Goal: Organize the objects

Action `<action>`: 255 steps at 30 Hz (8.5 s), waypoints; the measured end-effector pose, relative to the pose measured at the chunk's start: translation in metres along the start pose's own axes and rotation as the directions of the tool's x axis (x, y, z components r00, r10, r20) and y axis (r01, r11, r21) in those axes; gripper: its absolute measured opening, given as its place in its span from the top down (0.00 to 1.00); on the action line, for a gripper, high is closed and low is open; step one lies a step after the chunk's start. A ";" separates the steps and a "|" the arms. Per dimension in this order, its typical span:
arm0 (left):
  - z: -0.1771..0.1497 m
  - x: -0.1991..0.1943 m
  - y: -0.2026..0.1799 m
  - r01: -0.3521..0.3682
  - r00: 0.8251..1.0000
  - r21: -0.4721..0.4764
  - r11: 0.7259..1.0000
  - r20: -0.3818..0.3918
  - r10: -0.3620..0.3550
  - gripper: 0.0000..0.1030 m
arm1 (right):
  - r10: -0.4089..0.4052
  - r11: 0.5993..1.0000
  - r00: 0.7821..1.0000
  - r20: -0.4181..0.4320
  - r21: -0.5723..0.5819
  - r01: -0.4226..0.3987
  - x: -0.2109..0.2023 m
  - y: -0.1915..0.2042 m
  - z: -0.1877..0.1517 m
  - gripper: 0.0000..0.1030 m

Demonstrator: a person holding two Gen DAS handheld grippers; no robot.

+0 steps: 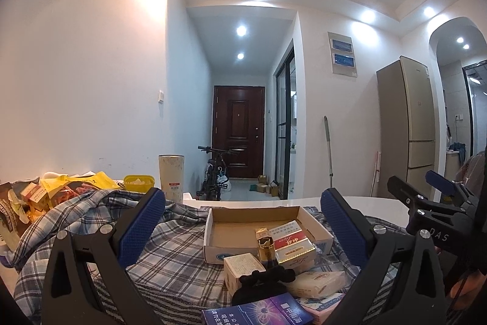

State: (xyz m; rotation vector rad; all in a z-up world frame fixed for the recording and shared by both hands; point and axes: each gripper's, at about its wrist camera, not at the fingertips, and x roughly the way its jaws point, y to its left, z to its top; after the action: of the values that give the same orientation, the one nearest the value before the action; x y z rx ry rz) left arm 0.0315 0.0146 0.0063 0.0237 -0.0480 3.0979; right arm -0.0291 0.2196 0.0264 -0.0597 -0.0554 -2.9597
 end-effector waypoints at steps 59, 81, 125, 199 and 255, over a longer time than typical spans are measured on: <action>0.027 -0.020 -0.006 -0.023 0.998 0.026 0.999 0.057 0.021 0.00 | -0.061 0.998 0.995 0.077 -0.008 0.062 -0.022 -0.001 0.020 0.00; 0.053 -0.080 0.020 -0.075 0.997 -0.069 0.995 -0.008 0.075 0.00 | 0.025 1.000 0.999 -0.045 -0.008 -0.025 -0.068 0.019 0.070 0.00; -0.021 -0.046 0.038 -0.097 0.968 -0.044 0.994 -0.237 0.084 0.00 | 0.197 0.974 0.713 -0.673 0.048 -0.224 0.020 0.078 -0.068 0.53; -0.043 0.029 -0.012 0.166 0.779 0.003 0.986 -0.613 -0.130 0.49 | 0.154 0.984 0.713 -0.684 0.042 -0.172 0.007 0.026 -0.069 0.41; 0.092 0.186 0.030 0.008 0.944 -0.043 0.999 -0.330 -0.022 0.49 | 0.084 0.996 0.963 -0.256 -0.008 -0.089 0.161 0.056 0.117 0.52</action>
State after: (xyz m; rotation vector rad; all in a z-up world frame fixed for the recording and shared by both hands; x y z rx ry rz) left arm -0.1539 -0.0101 0.1004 -0.4941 -0.0983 3.0369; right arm -0.1733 0.1404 0.1521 0.3098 0.0101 -2.8543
